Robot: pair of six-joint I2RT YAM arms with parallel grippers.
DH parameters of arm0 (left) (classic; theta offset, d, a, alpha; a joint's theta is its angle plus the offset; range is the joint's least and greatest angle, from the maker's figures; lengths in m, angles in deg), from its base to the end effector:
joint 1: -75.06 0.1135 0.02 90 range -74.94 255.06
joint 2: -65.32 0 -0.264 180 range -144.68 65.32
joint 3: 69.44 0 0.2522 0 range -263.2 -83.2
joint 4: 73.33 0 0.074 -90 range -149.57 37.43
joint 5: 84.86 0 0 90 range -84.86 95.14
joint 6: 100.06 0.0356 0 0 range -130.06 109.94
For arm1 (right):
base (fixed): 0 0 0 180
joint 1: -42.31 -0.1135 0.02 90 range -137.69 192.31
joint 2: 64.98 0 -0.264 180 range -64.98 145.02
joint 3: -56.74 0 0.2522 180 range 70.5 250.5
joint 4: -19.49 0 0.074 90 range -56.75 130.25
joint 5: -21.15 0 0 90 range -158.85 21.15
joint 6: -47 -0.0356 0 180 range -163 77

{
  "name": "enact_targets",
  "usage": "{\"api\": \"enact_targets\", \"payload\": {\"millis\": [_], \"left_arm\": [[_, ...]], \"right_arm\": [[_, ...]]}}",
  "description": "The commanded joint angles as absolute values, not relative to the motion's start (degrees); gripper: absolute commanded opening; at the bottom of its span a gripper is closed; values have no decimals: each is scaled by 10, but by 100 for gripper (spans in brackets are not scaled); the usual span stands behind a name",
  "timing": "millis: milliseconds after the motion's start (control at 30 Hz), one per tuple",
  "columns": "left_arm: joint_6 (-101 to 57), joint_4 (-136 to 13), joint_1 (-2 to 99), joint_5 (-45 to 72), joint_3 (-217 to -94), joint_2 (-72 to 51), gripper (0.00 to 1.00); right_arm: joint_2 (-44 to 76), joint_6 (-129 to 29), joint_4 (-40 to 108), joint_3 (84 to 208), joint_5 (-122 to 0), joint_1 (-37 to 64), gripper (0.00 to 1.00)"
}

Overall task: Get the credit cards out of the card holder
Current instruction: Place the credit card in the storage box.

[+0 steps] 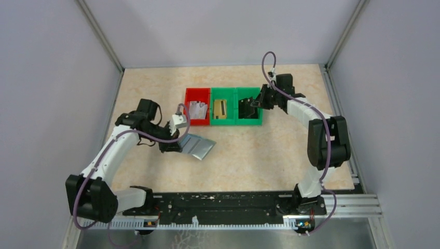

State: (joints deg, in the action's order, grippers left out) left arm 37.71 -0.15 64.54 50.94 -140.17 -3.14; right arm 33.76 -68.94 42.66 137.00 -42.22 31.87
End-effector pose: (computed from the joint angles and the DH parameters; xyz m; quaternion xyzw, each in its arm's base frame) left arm 0.1992 -0.0630 0.2757 0.4988 0.7620 -0.3149 0.2673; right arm 0.3692 0.0843 0.2242 0.0263 0.8924 0.3240 0.3130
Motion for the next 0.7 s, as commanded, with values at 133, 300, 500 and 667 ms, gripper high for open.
{"api": "enact_targets", "payload": {"millis": [133,300,500,667], "left_arm": [[464,-87,553,320,-1357,-116,0],[445,-194,461,171,-1310,-144,0],[410,-308,363,-12,-1273,-160,1],[377,-341,301,-106,-1275,-172,3]], "right_arm": [[397,-679,401,1453,-444,296,0],[415,-683,408,1467,-452,286,16],[376,-683,411,1460,-450,287,47],[309,-685,417,1440,-458,287,55]]}}
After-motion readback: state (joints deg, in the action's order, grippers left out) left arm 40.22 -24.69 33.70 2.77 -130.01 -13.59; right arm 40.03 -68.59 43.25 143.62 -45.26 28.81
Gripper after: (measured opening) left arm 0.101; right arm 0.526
